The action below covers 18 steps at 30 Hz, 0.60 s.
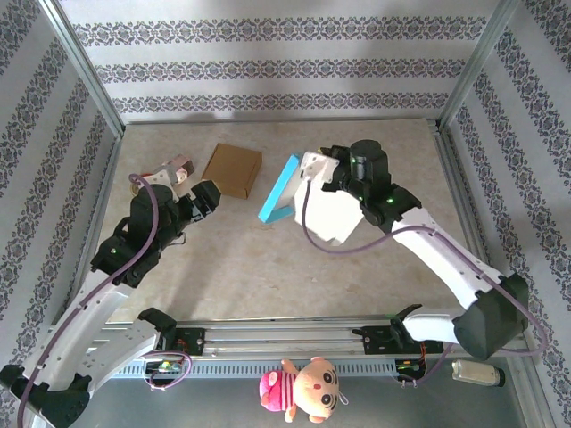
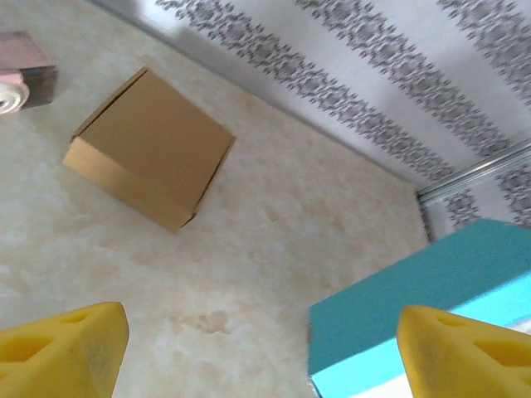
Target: Fold the paper box
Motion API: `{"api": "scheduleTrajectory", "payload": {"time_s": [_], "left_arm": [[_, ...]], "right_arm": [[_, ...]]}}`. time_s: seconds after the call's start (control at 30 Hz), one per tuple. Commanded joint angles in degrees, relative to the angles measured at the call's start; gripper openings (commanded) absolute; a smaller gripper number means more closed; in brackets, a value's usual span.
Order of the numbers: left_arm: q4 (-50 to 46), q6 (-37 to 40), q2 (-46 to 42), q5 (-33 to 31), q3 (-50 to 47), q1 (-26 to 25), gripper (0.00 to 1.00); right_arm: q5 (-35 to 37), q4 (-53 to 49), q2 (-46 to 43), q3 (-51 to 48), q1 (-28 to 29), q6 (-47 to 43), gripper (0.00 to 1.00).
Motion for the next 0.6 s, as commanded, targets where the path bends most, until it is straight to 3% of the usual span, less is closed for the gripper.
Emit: {"api": "scheduleTrajectory", "payload": {"time_s": [0.0,0.13,0.2,0.4,0.57], "left_arm": [[-3.69,2.2,0.58,-1.46,-1.23,-0.4,0.84],[-0.61,0.9,0.75,0.4,-3.79,-0.44,0.84],[0.41,-0.17,0.51,1.36,-5.22,-0.38,0.84],[2.95,-2.44,-1.37,2.83,-9.2,-0.37,0.85],[3.22,-2.84,-3.65,1.61,-10.47,-0.35,0.85]], "right_arm": [[10.15,-19.61,3.34,1.21,3.17,-35.7,0.0],[9.68,-36.13,12.41,9.66,5.2,-34.85,0.0],[8.85,-38.93,16.59,11.1,6.19,-34.25,0.0],[11.44,-31.7,29.13,10.63,9.51,-32.41,0.01],[11.94,-18.91,32.49,3.7,12.98,-31.86,0.07]]}}
